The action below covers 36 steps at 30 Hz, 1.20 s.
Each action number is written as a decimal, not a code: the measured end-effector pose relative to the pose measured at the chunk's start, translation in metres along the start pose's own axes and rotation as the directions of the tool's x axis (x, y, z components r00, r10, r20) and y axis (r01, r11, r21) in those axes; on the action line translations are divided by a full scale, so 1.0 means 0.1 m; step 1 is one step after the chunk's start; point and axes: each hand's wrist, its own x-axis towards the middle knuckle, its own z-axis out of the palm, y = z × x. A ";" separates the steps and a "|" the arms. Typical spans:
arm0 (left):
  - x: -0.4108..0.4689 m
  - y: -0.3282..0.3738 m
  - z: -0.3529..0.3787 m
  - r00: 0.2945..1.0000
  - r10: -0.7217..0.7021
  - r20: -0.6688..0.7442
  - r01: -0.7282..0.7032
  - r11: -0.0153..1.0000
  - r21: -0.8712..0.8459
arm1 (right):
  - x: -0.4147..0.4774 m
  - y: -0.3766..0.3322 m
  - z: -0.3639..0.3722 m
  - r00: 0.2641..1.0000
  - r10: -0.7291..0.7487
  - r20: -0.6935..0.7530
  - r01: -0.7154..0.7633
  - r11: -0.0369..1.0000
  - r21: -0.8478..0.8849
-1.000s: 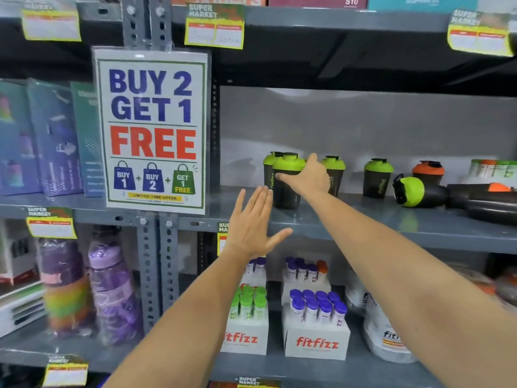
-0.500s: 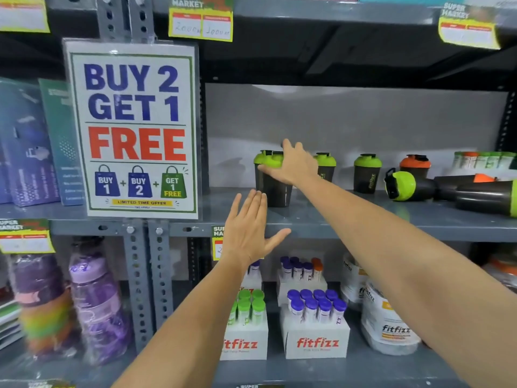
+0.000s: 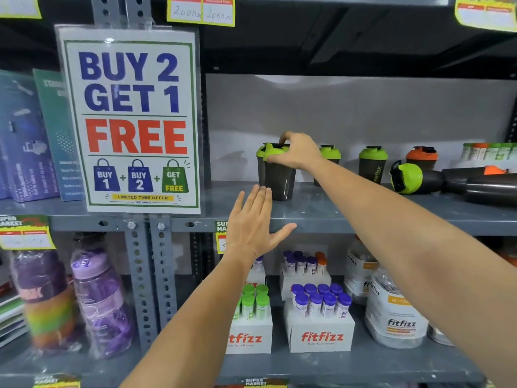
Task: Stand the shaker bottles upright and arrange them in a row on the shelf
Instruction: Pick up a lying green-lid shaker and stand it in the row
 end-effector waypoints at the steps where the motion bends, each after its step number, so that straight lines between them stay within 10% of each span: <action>1: 0.00 0.00 0.00 1.000 0.003 -0.007 -0.003 1.000 0.003 | 0.02 0.01 0.00 1.000 0.003 0.022 -0.003 1.000 0.031; 36: -0.01 -0.01 0.06 0.998 0.013 -0.060 -0.015 1.000 -0.023 | 0.00 0.05 0.07 0.997 -0.030 0.074 0.009 0.964 0.267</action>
